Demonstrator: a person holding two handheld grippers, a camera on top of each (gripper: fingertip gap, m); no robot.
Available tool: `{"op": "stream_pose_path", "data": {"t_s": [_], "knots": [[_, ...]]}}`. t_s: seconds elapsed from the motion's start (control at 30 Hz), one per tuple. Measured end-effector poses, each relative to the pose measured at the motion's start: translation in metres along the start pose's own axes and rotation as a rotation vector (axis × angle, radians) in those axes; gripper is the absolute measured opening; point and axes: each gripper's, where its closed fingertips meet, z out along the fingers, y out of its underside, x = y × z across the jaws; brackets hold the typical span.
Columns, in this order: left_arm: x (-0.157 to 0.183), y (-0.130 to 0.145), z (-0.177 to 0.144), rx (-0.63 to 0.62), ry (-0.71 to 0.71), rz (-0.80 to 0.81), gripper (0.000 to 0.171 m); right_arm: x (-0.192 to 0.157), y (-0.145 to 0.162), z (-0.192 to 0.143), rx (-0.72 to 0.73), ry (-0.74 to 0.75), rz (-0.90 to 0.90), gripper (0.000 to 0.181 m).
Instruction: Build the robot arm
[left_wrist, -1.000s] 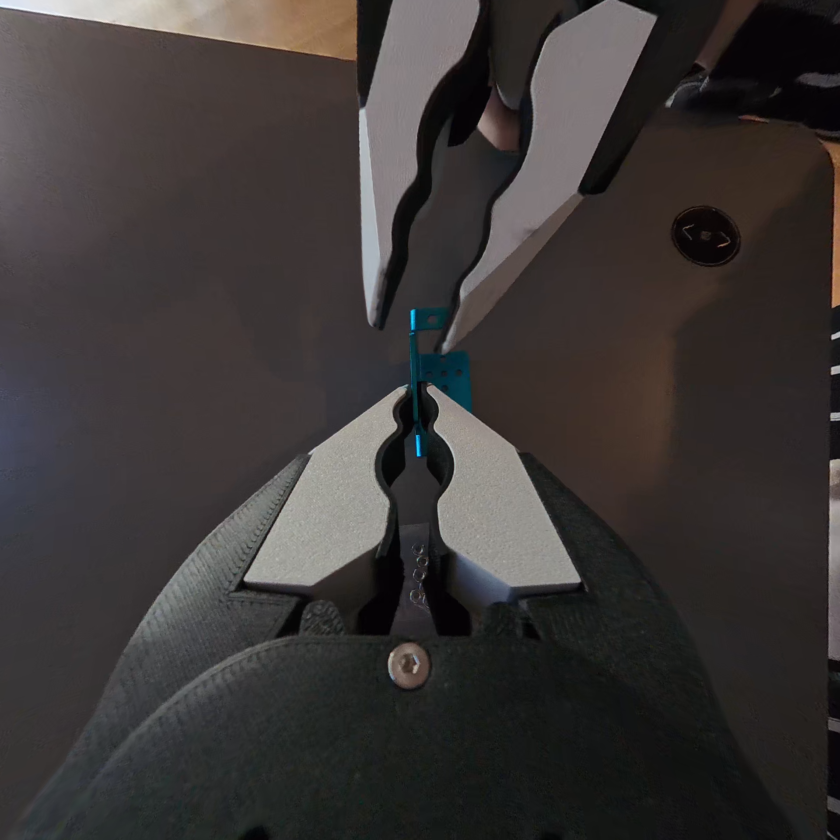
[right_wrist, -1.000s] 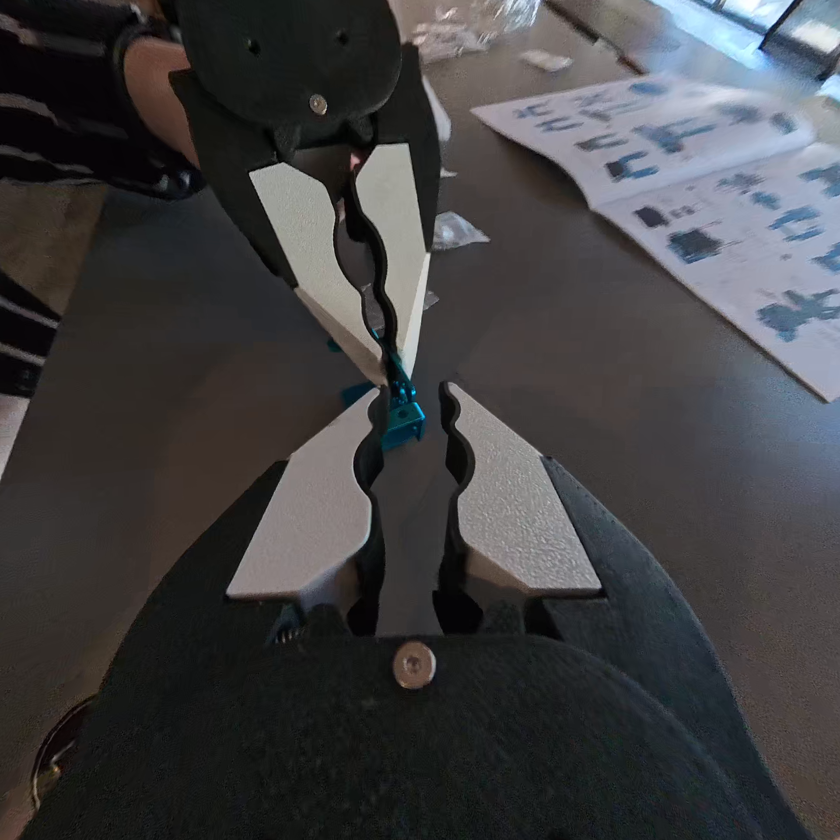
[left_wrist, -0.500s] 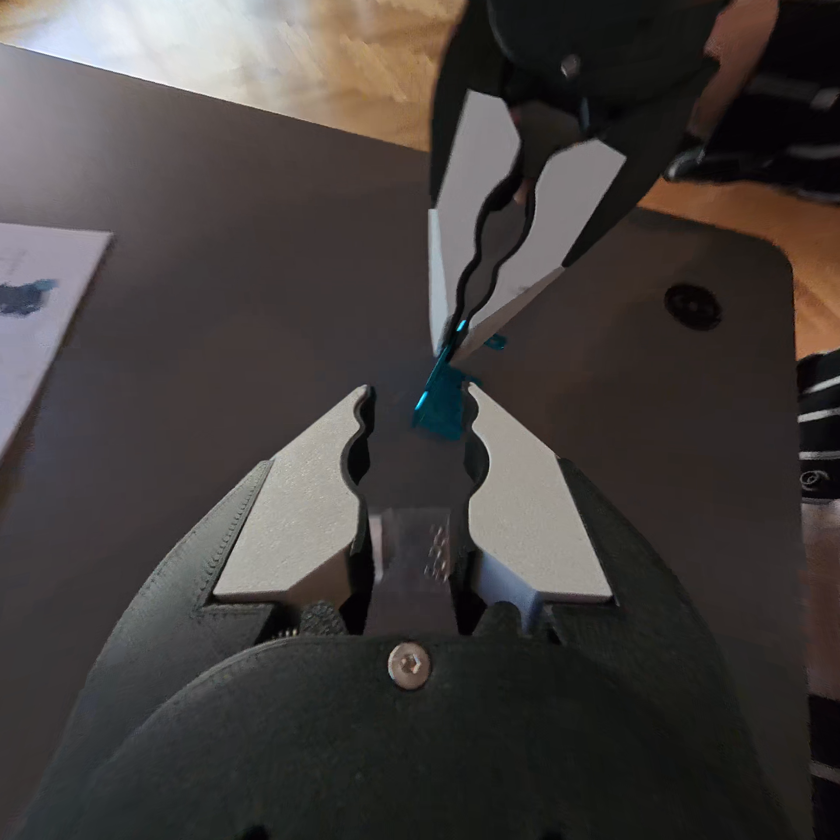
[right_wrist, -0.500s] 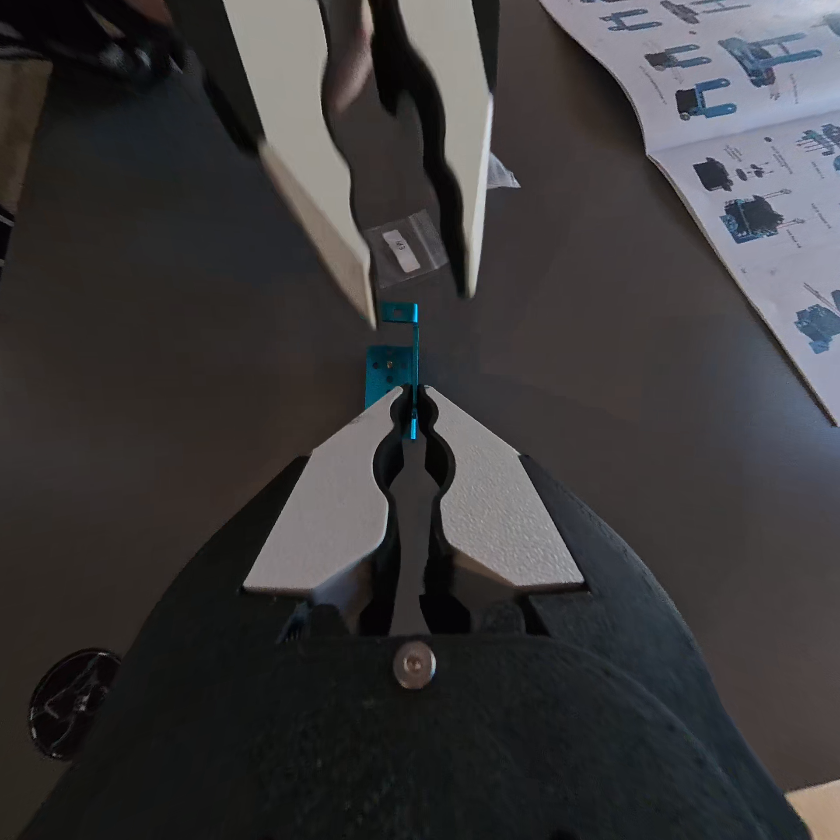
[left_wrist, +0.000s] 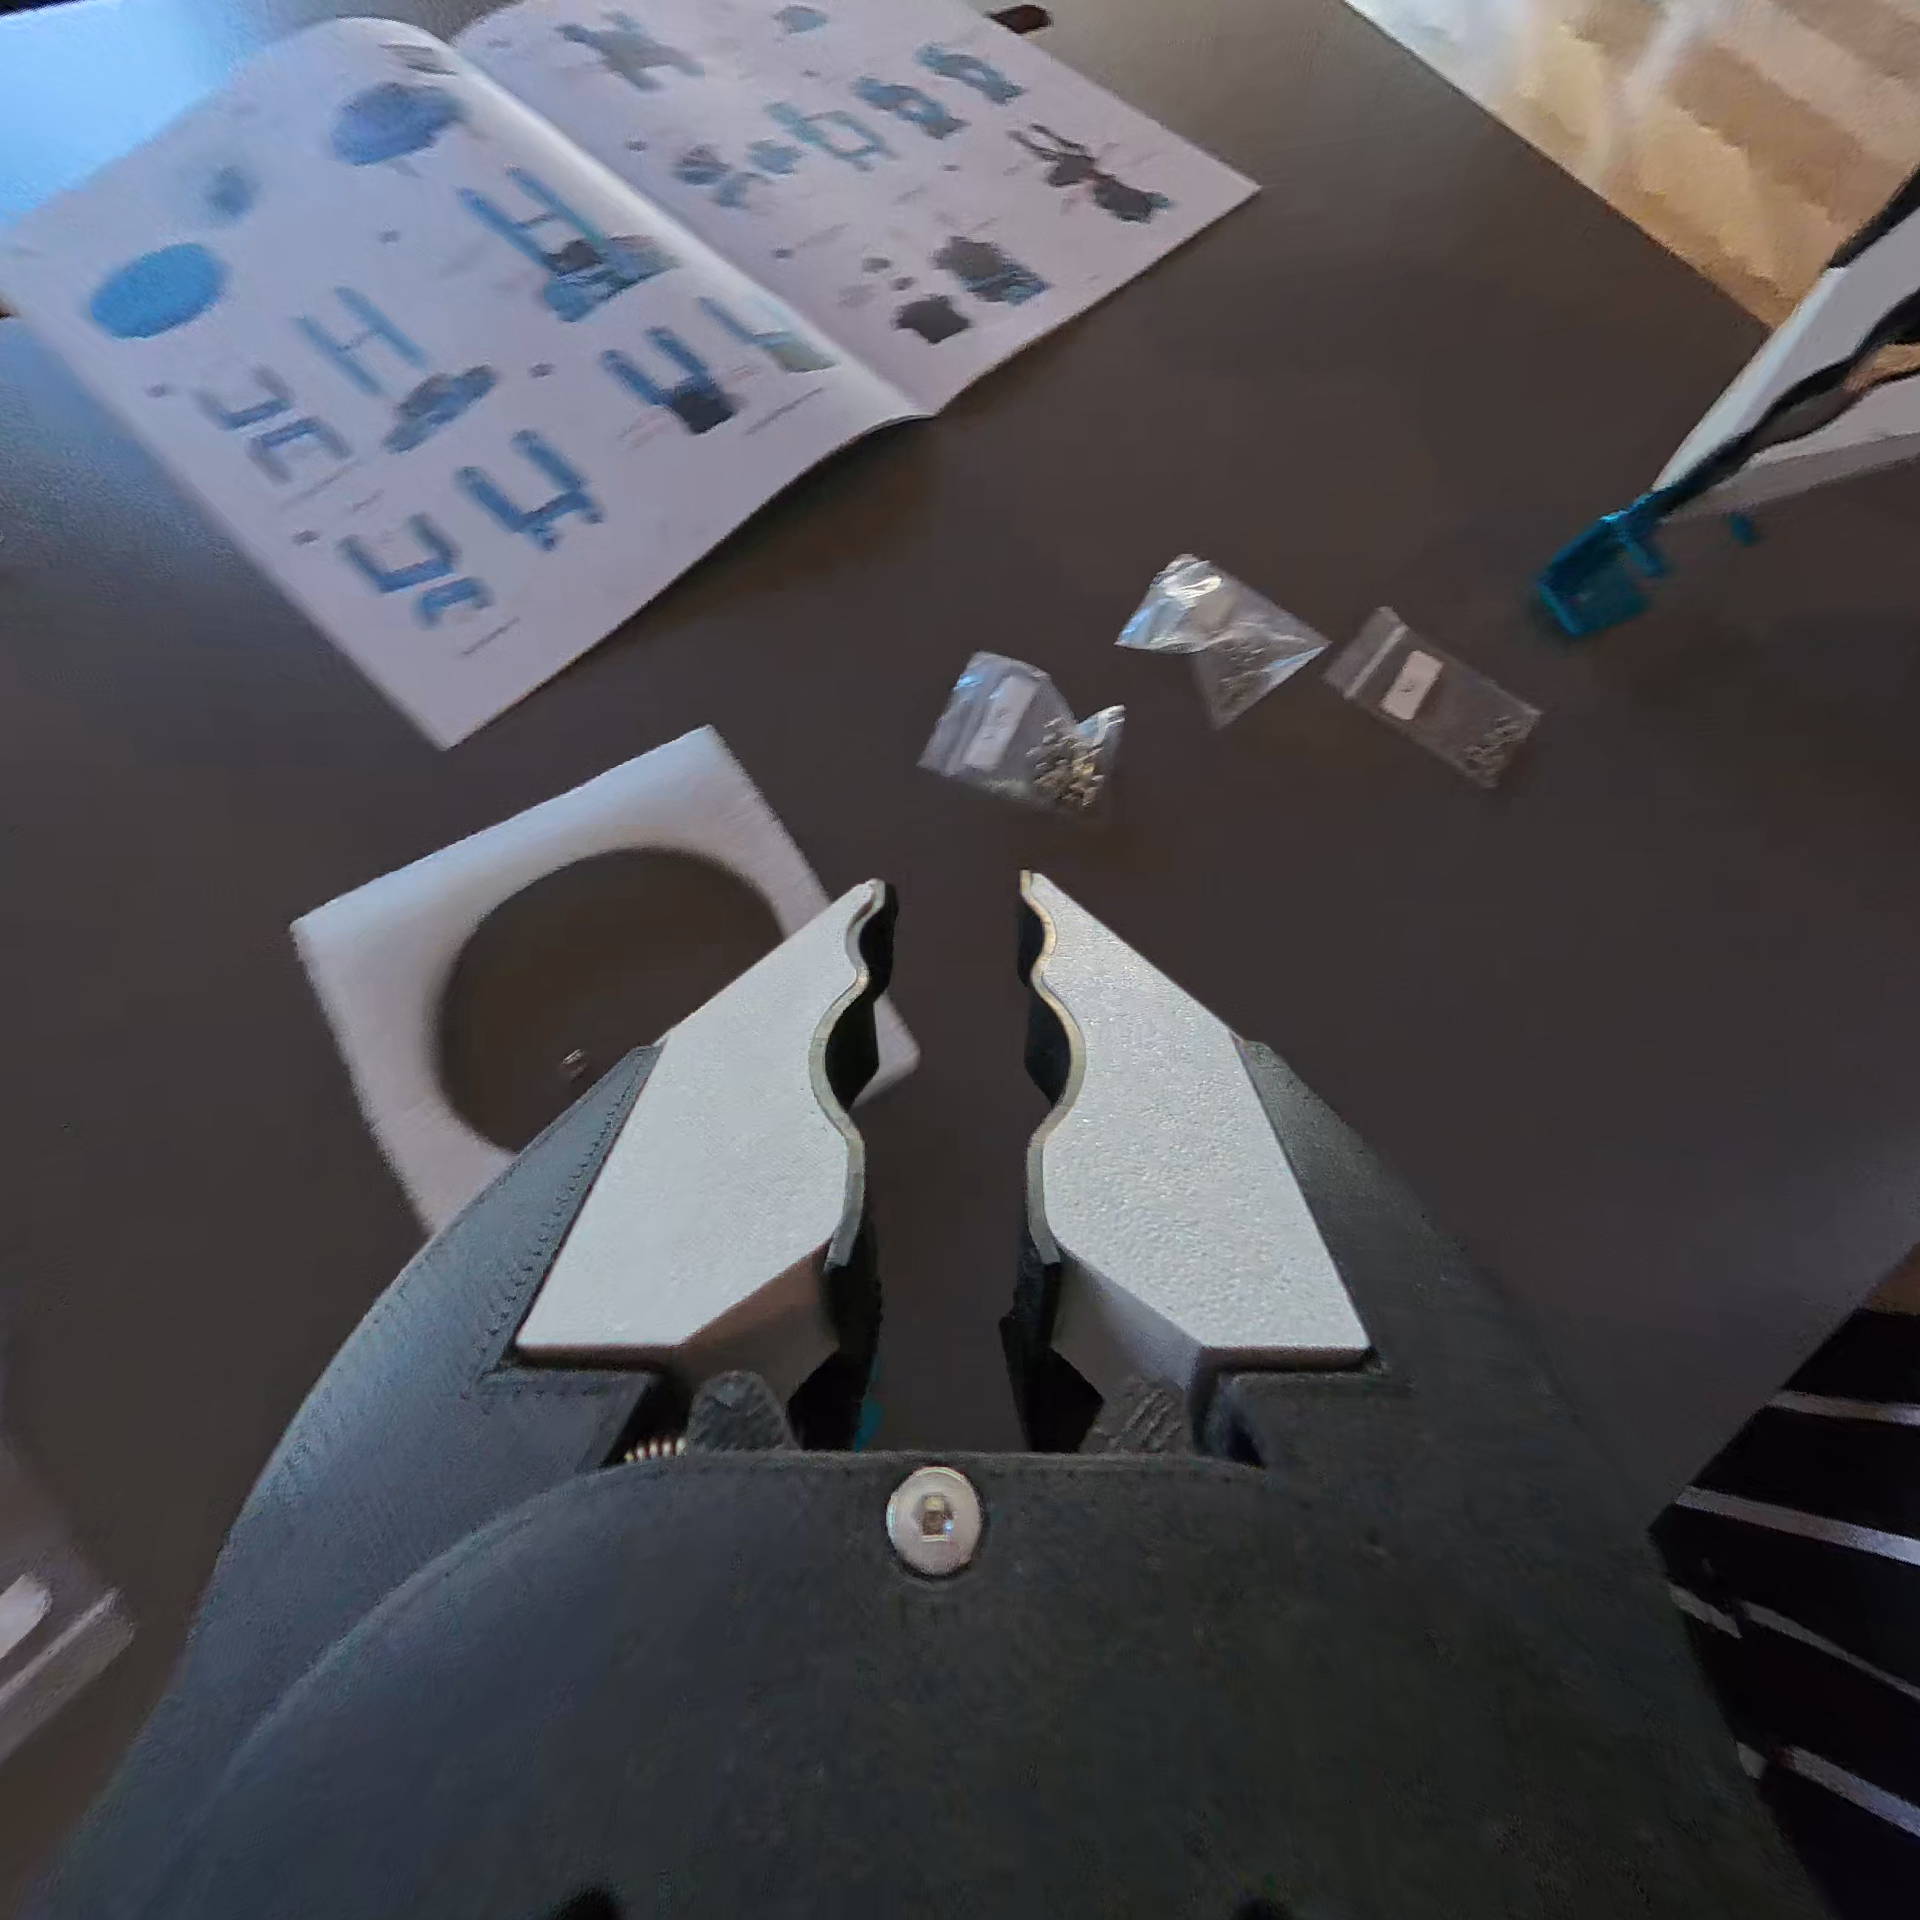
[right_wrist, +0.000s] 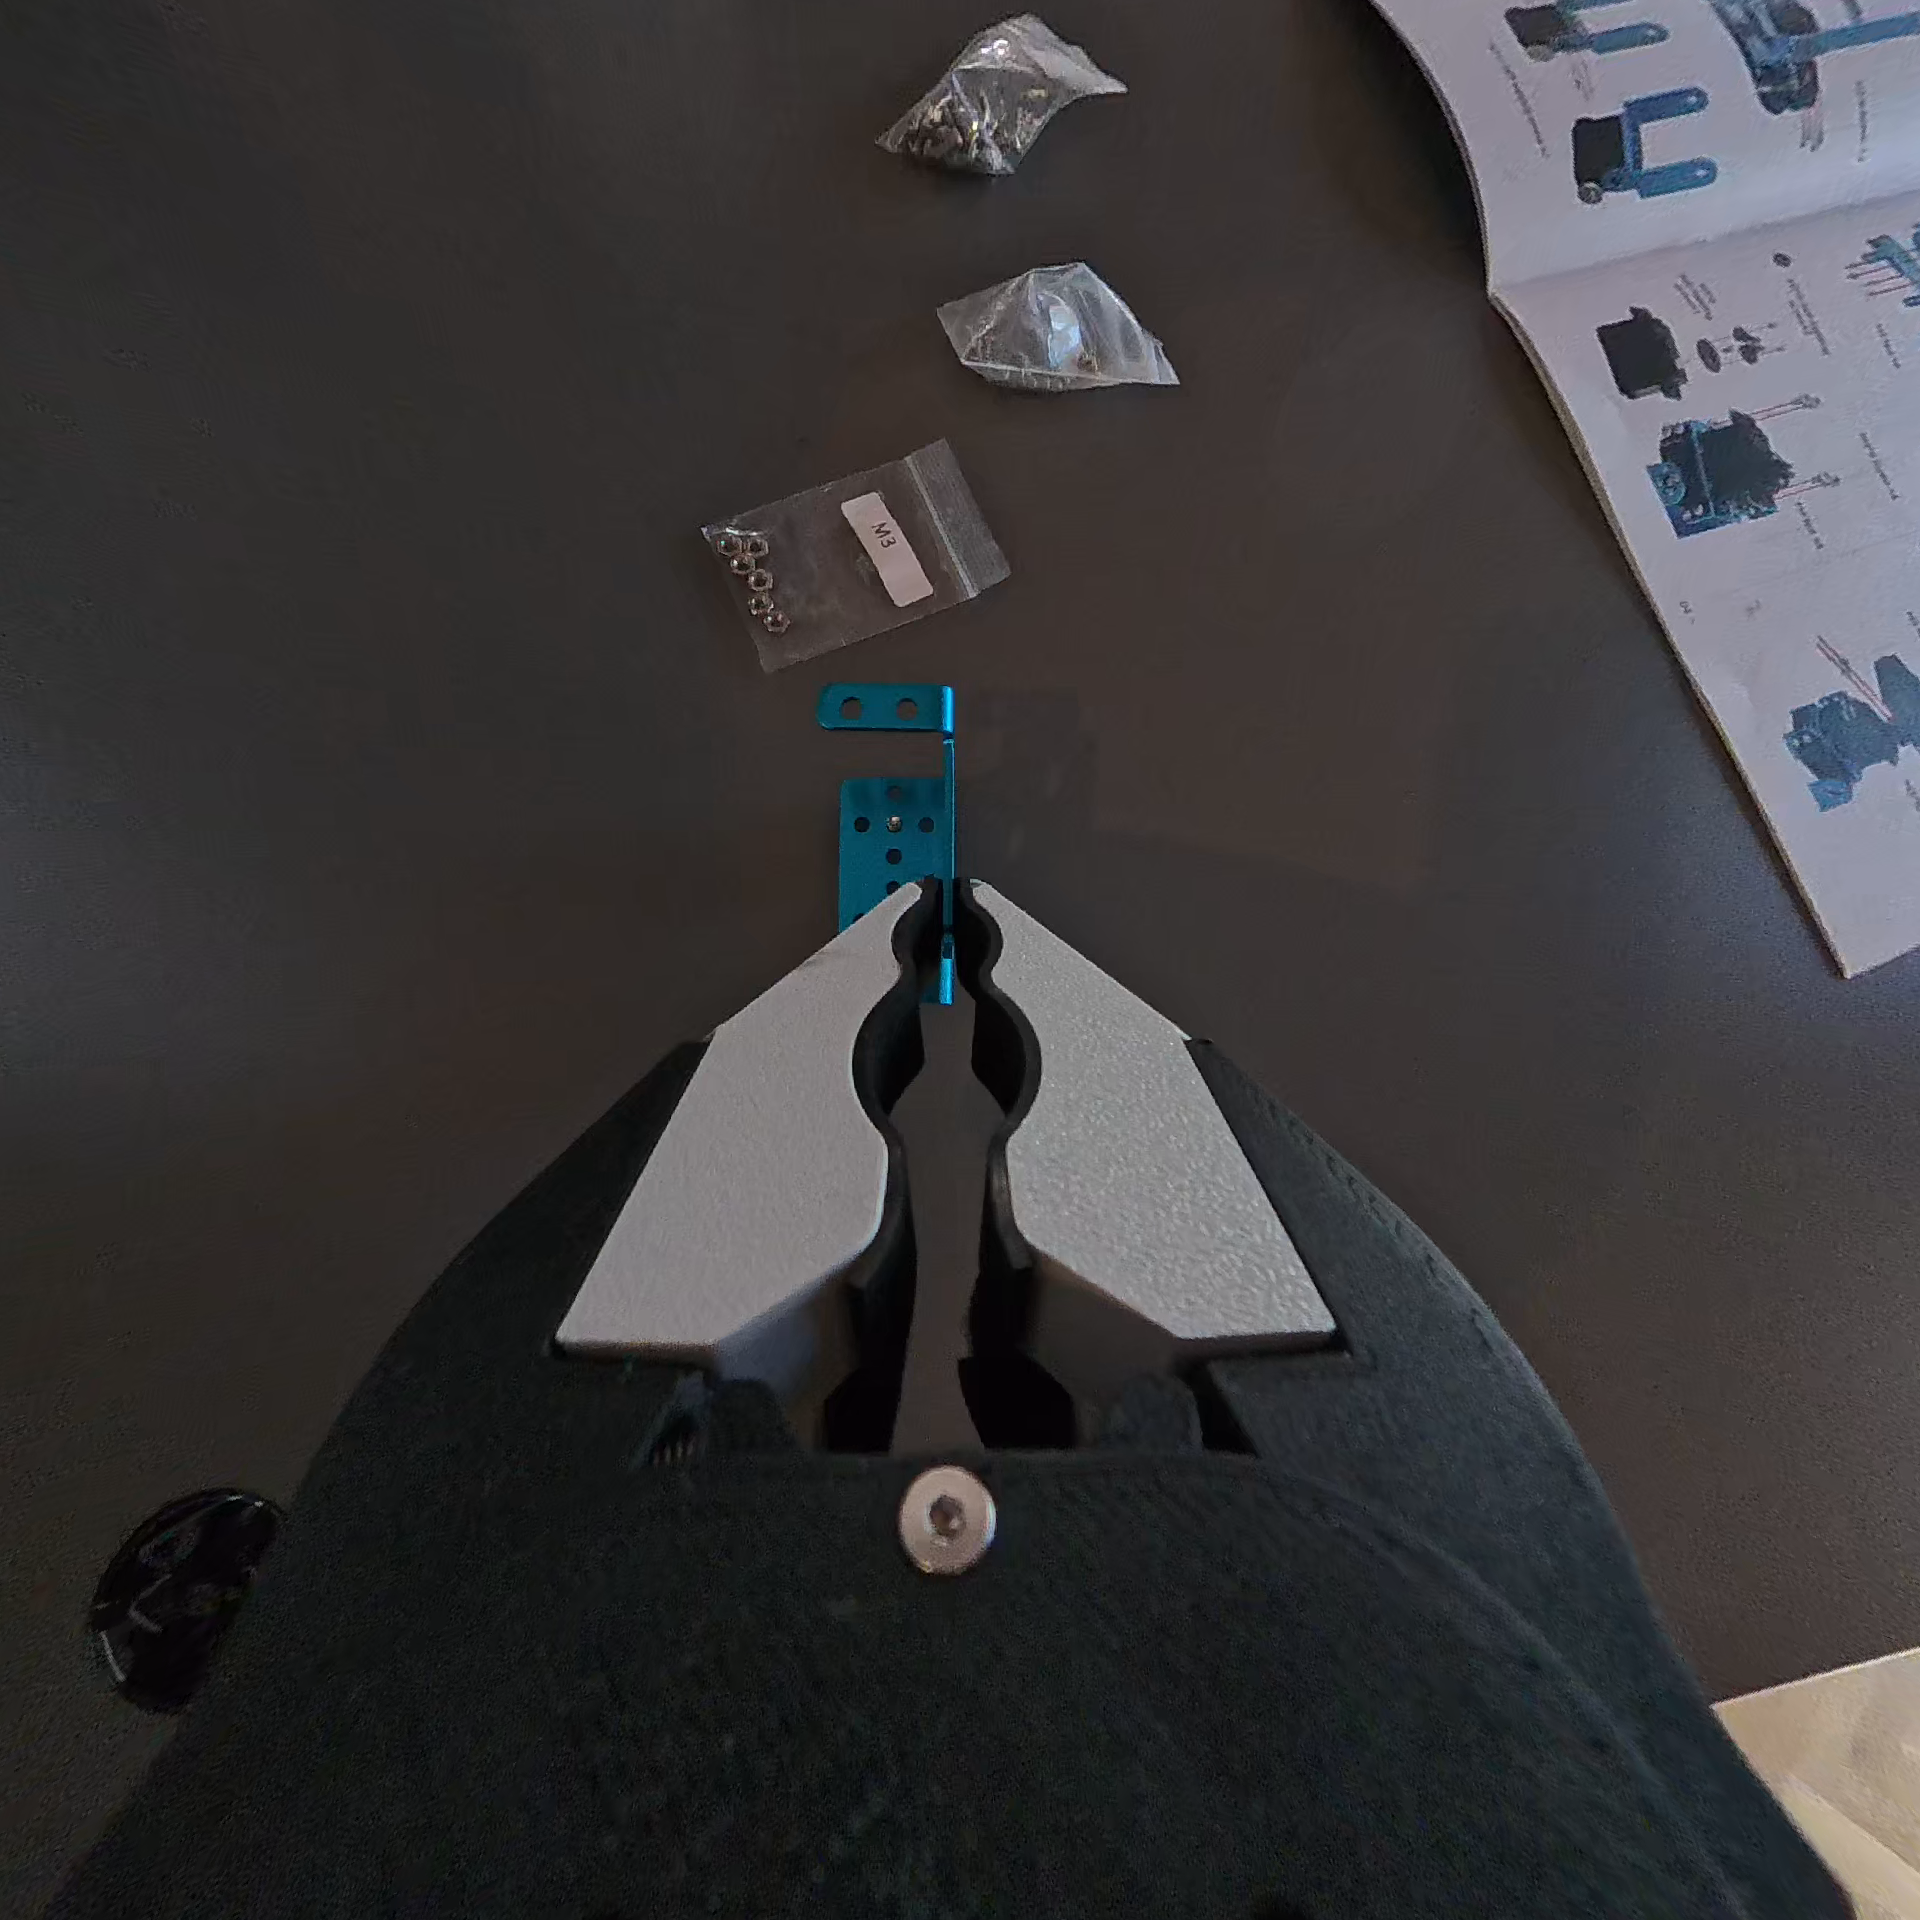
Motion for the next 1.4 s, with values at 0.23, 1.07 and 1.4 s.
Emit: {"op": "stream_pose_path", "data": {"t_s": [0.23,1.07,1.4], "knots": [[-0.052,0.009,-0.052,0.039,-0.13,-0.098,0.018,-0.002,0.001,-0.001,-0.026,-0.008,0.009,0.002],[-0.104,0.068,0.025,-0.522,-0.136,-0.01,0.005,-0.001,0.0,-0.001,-0.056,0.005,0.021,0.002],[-0.069,0.036,0.02,-0.397,-0.028,-0.051,0.004,0.0,0.001,-0.001,-0.053,0.005,0.02,0.002]]}}
